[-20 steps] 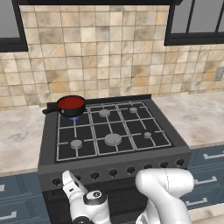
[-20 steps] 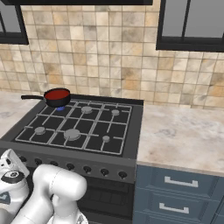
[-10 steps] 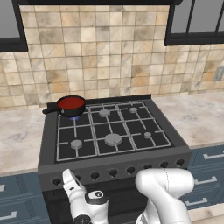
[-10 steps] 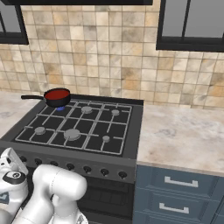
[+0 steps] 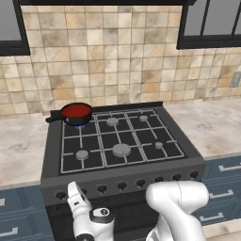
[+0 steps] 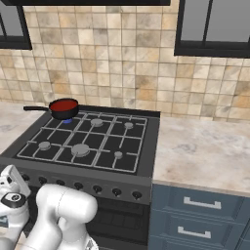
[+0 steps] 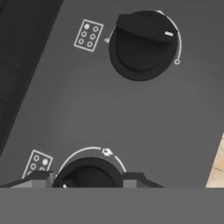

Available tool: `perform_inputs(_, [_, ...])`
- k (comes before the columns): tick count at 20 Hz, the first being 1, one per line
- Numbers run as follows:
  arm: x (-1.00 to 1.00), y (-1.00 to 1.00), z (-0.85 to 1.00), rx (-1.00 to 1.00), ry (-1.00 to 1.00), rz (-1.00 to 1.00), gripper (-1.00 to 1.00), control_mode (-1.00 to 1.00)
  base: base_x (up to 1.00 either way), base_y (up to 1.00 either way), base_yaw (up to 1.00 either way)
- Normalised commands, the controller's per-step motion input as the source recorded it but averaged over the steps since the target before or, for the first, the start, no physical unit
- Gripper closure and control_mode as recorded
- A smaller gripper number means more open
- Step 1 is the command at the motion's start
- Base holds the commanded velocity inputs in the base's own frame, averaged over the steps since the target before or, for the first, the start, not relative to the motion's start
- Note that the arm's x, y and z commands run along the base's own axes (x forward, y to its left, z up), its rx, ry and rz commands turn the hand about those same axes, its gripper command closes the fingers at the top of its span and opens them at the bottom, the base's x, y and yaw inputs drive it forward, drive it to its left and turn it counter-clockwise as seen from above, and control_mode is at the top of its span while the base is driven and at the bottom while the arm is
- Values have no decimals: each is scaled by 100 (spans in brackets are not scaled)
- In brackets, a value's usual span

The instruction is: Wait until the marinara sauce is simmered to a deep red color and then turn off the stove.

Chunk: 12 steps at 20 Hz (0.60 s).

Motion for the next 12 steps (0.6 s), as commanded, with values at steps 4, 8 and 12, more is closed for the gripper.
perform_inputs(4, [-13, -15, -26, 72, -4, -29, 100, -100, 0, 0, 0])
perform_inputs(8, [-14, -28, -31, 75, -4, -26, 100, -100, 0, 0, 0])
perform_inputs(12, [-22, -57, -42, 75, -8, -19, 100, -100, 0, 0, 0])
